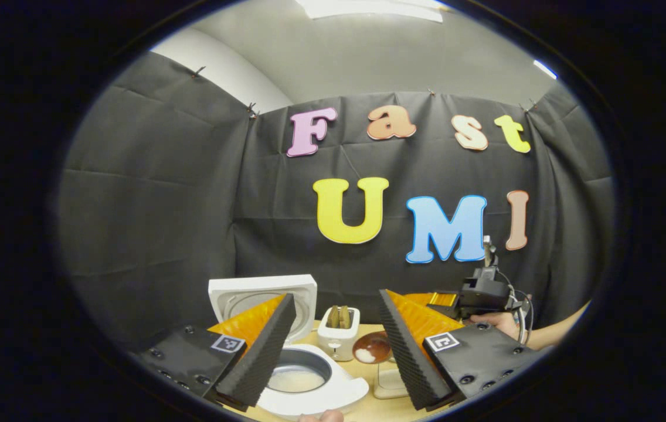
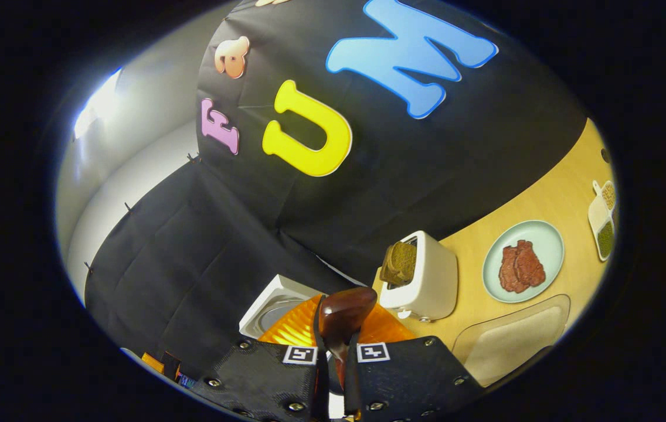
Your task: Close the left gripper, press the button to open the rice cooker; take a wooden spoon from the chopstick holder with the right hand, scoop a spoonful of rice and pour it into the rice cooker, then put the wooden spoon back into the chopstick holder.
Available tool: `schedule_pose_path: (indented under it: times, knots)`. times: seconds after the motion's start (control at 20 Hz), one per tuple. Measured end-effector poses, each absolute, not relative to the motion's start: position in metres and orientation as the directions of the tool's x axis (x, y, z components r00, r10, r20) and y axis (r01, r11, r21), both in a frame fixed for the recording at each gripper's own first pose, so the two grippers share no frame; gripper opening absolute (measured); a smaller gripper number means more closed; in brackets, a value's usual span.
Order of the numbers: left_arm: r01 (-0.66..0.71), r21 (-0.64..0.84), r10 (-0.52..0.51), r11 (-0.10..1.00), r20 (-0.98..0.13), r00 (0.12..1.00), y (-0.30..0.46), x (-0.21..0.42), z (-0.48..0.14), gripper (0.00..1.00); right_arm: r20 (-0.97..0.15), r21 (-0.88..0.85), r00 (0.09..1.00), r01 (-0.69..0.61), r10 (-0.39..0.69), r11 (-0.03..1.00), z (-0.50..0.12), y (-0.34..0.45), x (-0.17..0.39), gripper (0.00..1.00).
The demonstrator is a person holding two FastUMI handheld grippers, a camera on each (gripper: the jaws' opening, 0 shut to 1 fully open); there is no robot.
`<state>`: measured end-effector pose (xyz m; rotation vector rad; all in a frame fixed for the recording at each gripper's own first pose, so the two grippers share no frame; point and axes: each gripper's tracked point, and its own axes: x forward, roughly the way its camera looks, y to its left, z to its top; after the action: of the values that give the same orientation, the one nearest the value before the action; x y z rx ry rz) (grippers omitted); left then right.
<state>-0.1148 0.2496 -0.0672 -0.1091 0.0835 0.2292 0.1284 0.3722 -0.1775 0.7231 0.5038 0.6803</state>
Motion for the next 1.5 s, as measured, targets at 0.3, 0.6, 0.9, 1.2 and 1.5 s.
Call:
schedule_pose_path:
  times: [0.3, 0.6, 0.9, 1.2, 1.5]
  knots:
    - [-0.273, -0.108, 0.264, 0.956, -0.089, 0.960, 0.276, -0.121, -0.069, 0.96, -0.209, 0.696, 0.616, -0.452, 0.759, 0.559, -0.192, 0.448, 0.127, 0.10]
    - [-0.314, -0.102, 0.303, 0.944, -0.116, 0.946, 0.293, -0.140, -0.081, 0.94, -0.259, 0.642, 0.571, -0.501, 0.779, 0.580, -0.216, 0.486, 0.122, 0.10]
    - [-0.320, -0.106, 0.309, 0.942, -0.112, 0.945, 0.295, -0.143, -0.084, 0.97, -0.312, 0.518, 0.544, -0.590, 0.779, 0.620, -0.236, 0.509, 0.117, 0.10]
    - [-0.321, -0.160, 0.305, 0.934, -0.117, 0.945, 0.293, -0.151, -0.096, 0.96, -0.364, 0.379, 0.521, -0.674, 0.772, 0.634, -0.258, 0.532, 0.105, 0.10]
    - [-0.351, -0.126, 0.338, 0.928, -0.114, 0.934, 0.299, -0.161, -0.100, 0.99, -0.391, 0.190, 0.530, -0.754, 0.753, 0.629, -0.267, 0.546, 0.097, 0.10]
